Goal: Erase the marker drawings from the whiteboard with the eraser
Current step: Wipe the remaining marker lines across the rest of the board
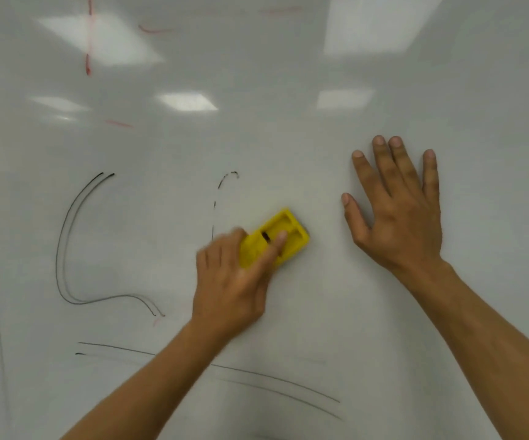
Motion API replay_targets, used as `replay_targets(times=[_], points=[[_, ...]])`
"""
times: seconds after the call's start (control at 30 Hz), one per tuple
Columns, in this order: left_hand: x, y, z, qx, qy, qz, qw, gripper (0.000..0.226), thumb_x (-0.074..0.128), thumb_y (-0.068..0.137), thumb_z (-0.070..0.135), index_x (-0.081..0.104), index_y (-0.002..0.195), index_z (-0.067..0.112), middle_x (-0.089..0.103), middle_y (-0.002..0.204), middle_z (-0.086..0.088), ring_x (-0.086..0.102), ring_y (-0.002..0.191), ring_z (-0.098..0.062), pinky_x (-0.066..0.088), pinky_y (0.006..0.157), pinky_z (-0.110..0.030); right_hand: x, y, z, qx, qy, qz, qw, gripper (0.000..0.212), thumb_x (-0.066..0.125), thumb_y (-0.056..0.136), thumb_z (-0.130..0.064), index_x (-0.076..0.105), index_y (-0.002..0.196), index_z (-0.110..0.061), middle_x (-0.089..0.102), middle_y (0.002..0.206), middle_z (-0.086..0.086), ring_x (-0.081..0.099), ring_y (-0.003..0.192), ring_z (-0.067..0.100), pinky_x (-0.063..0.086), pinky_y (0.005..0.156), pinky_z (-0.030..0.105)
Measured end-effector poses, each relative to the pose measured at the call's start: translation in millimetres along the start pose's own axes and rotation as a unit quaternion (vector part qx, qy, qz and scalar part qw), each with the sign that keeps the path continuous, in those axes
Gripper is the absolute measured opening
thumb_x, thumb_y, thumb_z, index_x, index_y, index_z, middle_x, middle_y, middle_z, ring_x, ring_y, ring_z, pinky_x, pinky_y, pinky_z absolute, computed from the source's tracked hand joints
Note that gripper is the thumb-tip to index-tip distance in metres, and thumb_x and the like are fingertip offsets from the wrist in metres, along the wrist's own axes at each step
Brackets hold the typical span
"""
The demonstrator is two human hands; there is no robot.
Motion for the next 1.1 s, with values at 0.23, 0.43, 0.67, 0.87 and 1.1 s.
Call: replay_targets(times=[0.23,0.43,0.67,0.87,1.1], points=[[4.4,-47.5,4.7,0.107,0.019,-0.036,0.993,0.081,0.071,0.074,0.021,0.039,0.147,0.036,0.048,0.119,-0.017,0.054,0.091,-0.035,0.037,0.074,-0.041,-2.9,0.4,-4.9,0.018,0.003,-0.009,1.0,0.058,0.04,0.102,-0.042,0.039,0.151,-0.011,0.031,0.159,0.015,0.023,0.15,0.03,0.011,0.12,0.059],[-12.5,35.5,-49.2,-0.13,0.042,0.051,0.989,0.059,0.058,0.092,0.034,0.038,0.147,0.029,0.05,0.118,-0.024,0.048,0.094,-0.036,0.037,0.073,-0.041,-2.0,-11.9,-25.1,-0.001,0.031,-0.005,0.999,0.06,0.043,0.101,-0.044,0.04,0.151,-0.011,0.03,0.16,0.016,0.023,0.15,0.03,0.011,0.121,0.059],[0.2,-3.5,-14.1,-0.177,-0.003,0.059,0.982,0.06,0.053,0.092,0.036,0.035,0.148,0.03,0.046,0.123,-0.022,0.046,0.099,-0.034,0.034,0.081,-0.041,7.0,-20.5,-26.0,-0.01,0.016,-0.007,1.0,0.061,0.041,0.102,-0.045,0.037,0.152,-0.011,0.029,0.161,0.015,0.021,0.151,0.029,0.011,0.121,0.06],[1.7,-51.3,-2.6,0.06,-0.014,-0.033,0.998,0.06,0.052,0.091,0.031,0.036,0.148,0.035,0.047,0.119,-0.015,0.055,0.09,-0.035,0.038,0.074,-0.04,7.6,-20.8,-27.7,-0.009,0.016,0.008,1.0,0.059,0.043,0.101,-0.043,0.04,0.15,-0.011,0.031,0.159,0.016,0.024,0.15,0.031,0.013,0.12,0.062],[-23.8,84.4,-63.3,-0.173,0.028,0.06,0.983,0.059,0.06,0.091,0.035,0.043,0.147,0.027,0.054,0.116,-0.023,0.052,0.095,-0.039,0.041,0.077,-0.042,7.9,-21.7,-27.4,-0.008,0.021,0.008,1.0,0.06,0.043,0.101,-0.043,0.04,0.151,-0.011,0.031,0.159,0.016,0.023,0.15,0.03,0.011,0.121,0.06]])
Point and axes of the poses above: each hand's wrist, its own y-axis towards the middle knuckle, its own x-axis out of the palm, z = x × y, the point moved 2 cm from there along y, towards the middle knuckle
